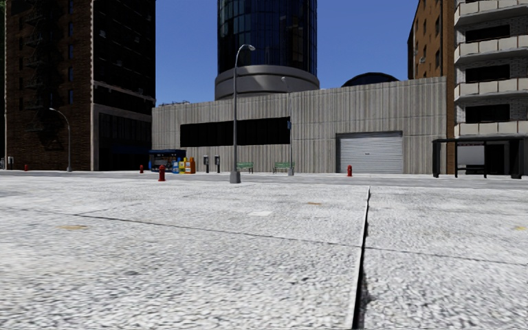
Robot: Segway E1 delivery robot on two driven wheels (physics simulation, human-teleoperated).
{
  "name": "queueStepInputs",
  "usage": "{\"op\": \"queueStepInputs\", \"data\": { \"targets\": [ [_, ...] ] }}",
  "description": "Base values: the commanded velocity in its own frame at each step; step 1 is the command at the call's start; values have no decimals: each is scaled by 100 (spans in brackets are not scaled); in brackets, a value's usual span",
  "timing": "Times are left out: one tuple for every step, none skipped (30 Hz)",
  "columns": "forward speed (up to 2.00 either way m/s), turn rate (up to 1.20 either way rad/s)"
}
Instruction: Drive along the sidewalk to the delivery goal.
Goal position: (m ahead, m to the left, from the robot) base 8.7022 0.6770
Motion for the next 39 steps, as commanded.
{"op": "queueStepInputs", "data": {
  "targets": [
    [200, 0],
    [200, 0],
    [200, 0],
    [200, 0],
    [200, 0],
    [200, 0],
    [200, 0],
    [200, 0],
    [200, 0],
    [200, 0],
    [200, 0],
    [200, 0],
    [200, 0],
    [200, 0],
    [200, 0],
    [200, 0],
    [200, 0],
    [200, 0],
    [200, 0],
    [200, 0],
    [200, 0],
    [200, 0],
    [200, 0],
    [200, 0],
    [200, 0],
    [200, 0],
    [200, 0],
    [200, 0],
    [200, 0],
    [200, 0],
    [200, 0],
    [200, 0],
    [200, 0],
    [200, 0],
    [200, 0],
    [200, 0],
    [200, 6],
    [200, 18],
    [200, 25]
  ]
}}
